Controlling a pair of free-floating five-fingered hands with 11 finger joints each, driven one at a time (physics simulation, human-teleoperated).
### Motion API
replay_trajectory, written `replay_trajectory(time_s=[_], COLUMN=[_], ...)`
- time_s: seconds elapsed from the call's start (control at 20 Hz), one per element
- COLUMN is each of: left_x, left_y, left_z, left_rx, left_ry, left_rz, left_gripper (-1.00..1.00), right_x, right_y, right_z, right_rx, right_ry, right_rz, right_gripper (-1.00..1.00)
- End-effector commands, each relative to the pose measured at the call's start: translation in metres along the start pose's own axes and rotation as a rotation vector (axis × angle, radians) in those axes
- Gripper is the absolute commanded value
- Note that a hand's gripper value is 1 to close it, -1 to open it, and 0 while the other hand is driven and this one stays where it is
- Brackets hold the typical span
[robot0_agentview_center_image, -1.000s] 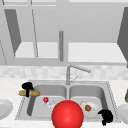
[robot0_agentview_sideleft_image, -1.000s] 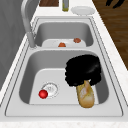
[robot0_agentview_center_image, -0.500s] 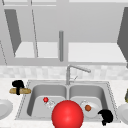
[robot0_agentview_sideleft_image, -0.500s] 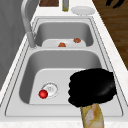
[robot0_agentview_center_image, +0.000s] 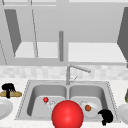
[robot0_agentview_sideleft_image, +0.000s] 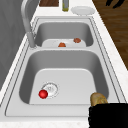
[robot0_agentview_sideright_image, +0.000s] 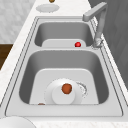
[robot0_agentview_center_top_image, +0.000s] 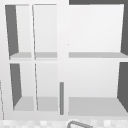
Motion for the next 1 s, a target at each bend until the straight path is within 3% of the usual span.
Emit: replay_trajectory(time_s=[0.0,0.45,0.7,0.95], left_x=[0.021,0.043,0.016,-0.012], left_y=[-0.016,-0.071,-0.095,-0.125], left_z=[0.026,0.1,0.122,0.148], left_rx=[0.027,0.043,0.069,0.066], left_ry=[0.0,-0.023,-0.038,-0.037], left_rz=[-0.004,-0.007,-0.019,-0.02], left_gripper=[1.0,1.0,1.0,1.0], right_x=[0.0,0.0,0.0,0.0], right_y=[0.0,0.0,0.0,0.0], right_z=[0.0,0.0,0.0,0.0], right_rx=[0.0,0.0,0.0,0.0], right_ry=[0.0,0.0,0.0,0.0], right_rz=[0.0,0.0,0.0,0.0], right_gripper=[0.0,0.0,0.0,0.0])
